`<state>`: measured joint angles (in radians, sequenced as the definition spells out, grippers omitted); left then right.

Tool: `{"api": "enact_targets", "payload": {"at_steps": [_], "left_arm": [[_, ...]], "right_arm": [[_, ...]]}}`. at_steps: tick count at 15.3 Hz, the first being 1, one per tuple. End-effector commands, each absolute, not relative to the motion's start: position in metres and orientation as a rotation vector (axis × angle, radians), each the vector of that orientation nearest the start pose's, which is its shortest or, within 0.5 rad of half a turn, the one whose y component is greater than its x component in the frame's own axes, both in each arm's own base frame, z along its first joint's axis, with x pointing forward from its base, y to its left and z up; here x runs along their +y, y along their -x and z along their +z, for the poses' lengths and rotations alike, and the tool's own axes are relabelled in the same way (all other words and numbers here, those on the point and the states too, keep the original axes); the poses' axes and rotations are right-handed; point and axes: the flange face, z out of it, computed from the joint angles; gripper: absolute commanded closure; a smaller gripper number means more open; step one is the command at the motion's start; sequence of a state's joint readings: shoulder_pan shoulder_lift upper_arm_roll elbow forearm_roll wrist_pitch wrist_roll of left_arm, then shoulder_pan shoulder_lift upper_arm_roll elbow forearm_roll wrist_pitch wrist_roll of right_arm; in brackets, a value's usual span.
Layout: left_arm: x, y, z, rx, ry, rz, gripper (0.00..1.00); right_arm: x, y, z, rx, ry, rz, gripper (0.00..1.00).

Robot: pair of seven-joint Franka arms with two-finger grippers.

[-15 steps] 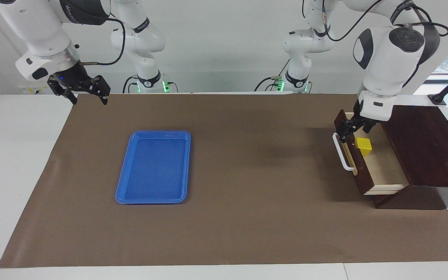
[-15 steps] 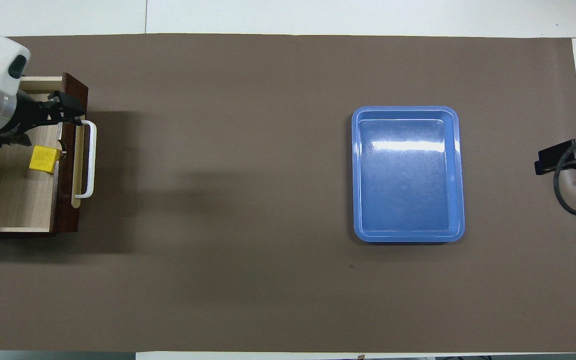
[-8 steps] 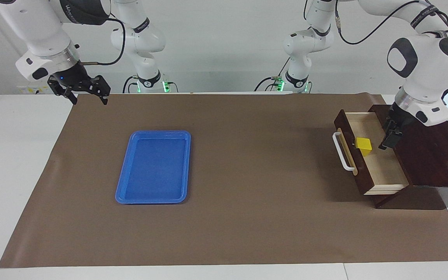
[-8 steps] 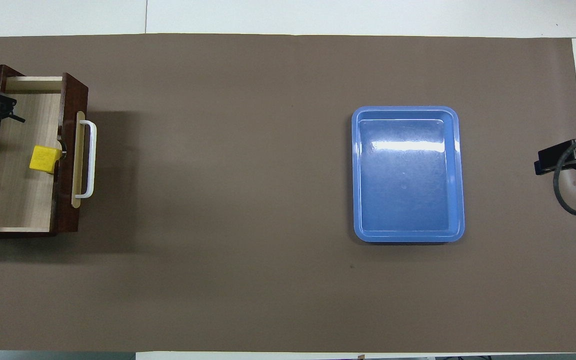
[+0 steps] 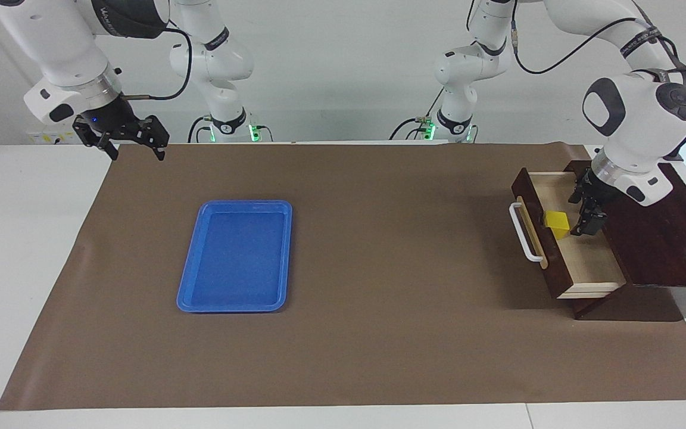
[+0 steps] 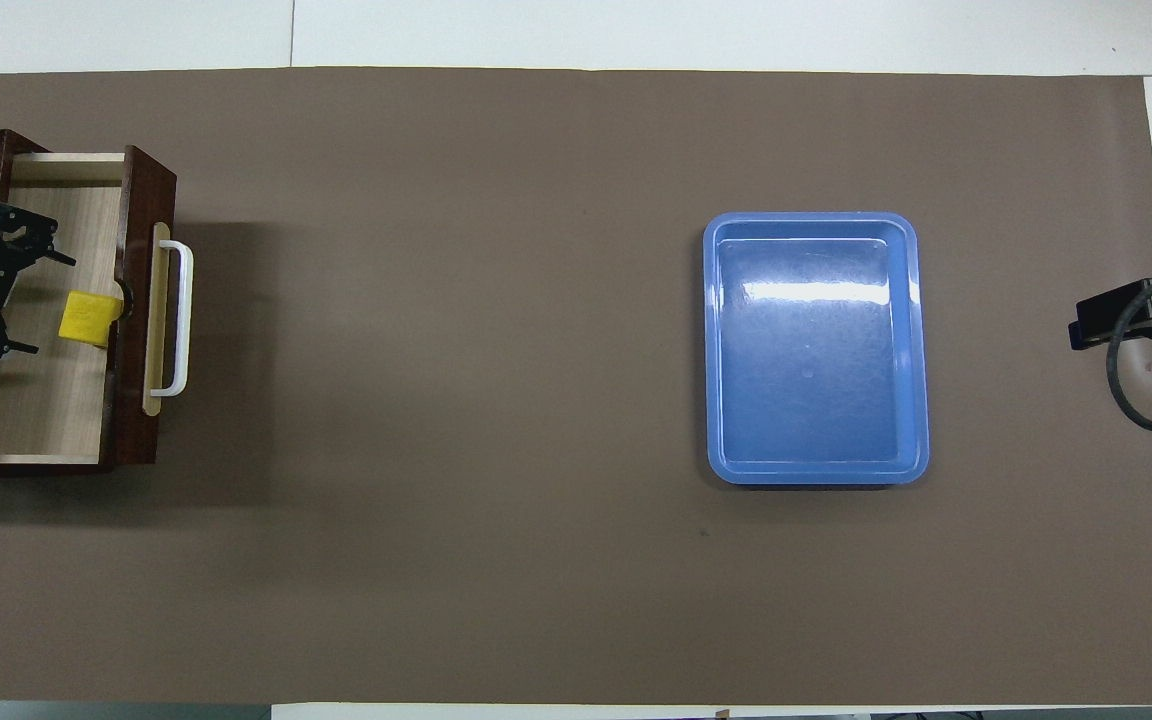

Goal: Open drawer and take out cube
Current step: 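Lower the left gripper into the drawer and close on the yellow cube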

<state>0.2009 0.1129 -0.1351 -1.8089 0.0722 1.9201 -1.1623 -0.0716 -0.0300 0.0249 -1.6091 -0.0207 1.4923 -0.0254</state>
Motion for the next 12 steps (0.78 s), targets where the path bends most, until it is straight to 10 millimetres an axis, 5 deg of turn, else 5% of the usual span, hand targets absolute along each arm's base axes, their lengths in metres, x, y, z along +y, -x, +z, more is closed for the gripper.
{"api": "enact_targets", "payload": {"at_steps": [1, 9, 12], "left_arm": [[0.045, -0.583, 0.466, -1.836, 2.521, -0.055, 0.00], [0.040, -0.577, 0.449, -1.896, 2.473, -0.043, 0.01], [0.039, -0.577, 0.449, -1.892, 2.475, -0.041, 0.09]], "right_arm": [[-0.030, -0.534, 0.617, 0.014, 3.131, 0.132, 0.00], [-0.032, -0.532, 0.616, 0.016, 3.119, 0.135, 0.00], [-0.032, -0.532, 0.614, 0.011, 3.119, 0.140, 0.00]]}}
